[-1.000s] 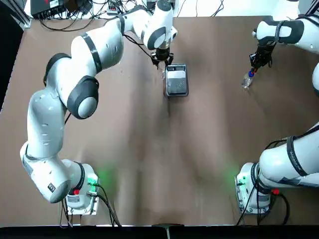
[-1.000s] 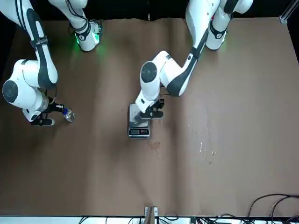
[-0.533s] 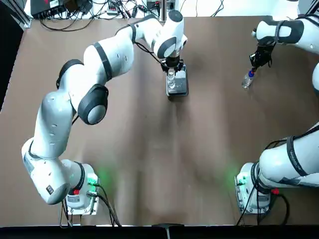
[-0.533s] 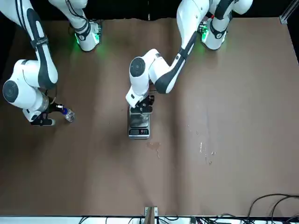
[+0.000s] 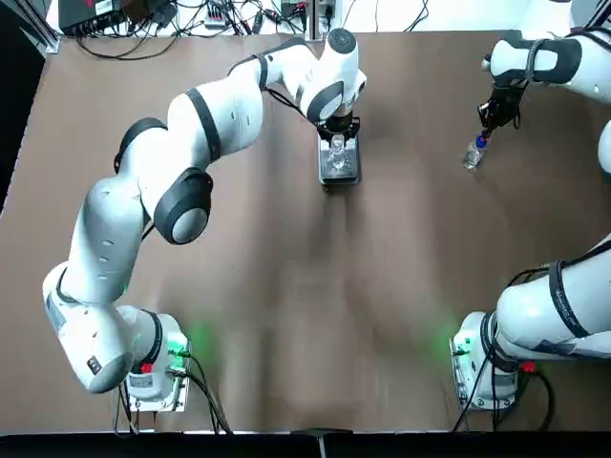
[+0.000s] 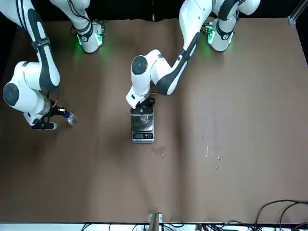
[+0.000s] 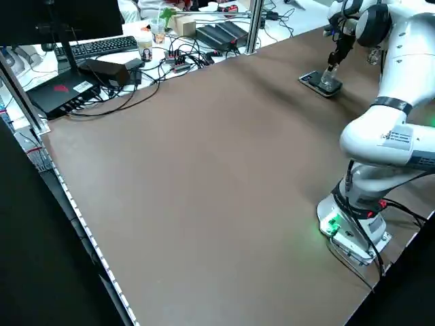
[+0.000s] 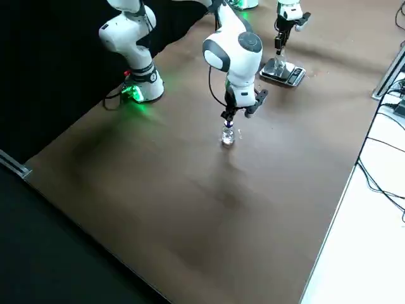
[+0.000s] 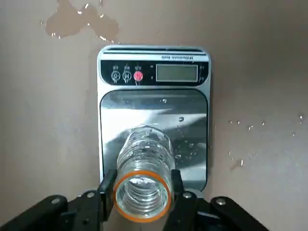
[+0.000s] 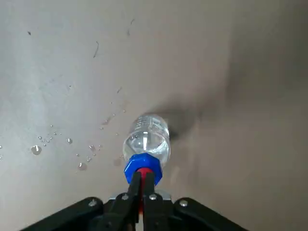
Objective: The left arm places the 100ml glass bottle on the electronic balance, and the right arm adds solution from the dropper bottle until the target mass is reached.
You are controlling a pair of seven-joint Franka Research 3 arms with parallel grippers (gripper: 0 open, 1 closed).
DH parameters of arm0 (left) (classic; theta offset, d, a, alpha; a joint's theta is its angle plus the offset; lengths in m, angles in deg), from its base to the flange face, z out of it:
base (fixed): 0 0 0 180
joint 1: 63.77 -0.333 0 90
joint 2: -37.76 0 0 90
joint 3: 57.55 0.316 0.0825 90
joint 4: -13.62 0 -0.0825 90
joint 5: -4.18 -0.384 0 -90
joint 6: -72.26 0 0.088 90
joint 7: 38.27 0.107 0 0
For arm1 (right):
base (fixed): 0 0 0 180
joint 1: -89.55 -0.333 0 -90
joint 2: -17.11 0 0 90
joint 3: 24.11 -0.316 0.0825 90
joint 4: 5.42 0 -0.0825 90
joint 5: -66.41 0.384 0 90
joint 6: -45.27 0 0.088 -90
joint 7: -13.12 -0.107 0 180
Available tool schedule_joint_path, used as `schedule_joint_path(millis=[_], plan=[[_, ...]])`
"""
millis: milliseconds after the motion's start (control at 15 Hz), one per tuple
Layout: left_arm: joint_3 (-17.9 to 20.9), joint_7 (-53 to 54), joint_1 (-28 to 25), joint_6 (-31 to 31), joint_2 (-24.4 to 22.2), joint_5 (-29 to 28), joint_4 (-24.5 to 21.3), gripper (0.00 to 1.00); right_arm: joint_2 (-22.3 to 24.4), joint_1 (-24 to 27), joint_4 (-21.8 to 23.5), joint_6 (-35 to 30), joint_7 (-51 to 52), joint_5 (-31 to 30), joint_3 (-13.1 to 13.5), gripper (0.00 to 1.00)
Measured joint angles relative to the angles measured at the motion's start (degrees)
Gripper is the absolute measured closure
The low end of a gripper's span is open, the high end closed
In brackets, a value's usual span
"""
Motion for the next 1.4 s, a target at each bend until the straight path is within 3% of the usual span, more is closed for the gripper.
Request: schedule_joint_path(millis=[533,733,867,1067,1200,1400], plan=[[0.8,0.0,0.0,4.2,0.0,0.0,0.1,0.51,0.0,0.0,-1.0,-0.4,0.0,0.0,-0.1,0.95],[0.9,0.0,0.0,4.3,0.1,0.0,0.1,0.29,0.0,0.0,-1.9,-1.5,0.0,0.0,-0.1,0.93],[0.9,0.0,0.0,4.3,0.1,0.0,0.1,0.26,0.0,0.0,-2.0,-1.7,0.0,0.0,-0.1,0.92],[0.9,0.0,-0.1,4.3,0.1,0.0,0.2,0.03,0.0,0.0,-2.0,-1.8,0.0,0.0,-0.2,0.9],[1.1,0.1,-0.5,3.8,-0.5,0.0,0.8,0.0,0.0,0.0,-2.0,-1.9,0.0,0.0,-0.2,0.9],[1.4,1.0,-4.6,-3.1,-6.1,-0.7,2.5,0.0,0.0,0.0,-2.2,-2.7,0.0,0.0,-0.2,0.9]])
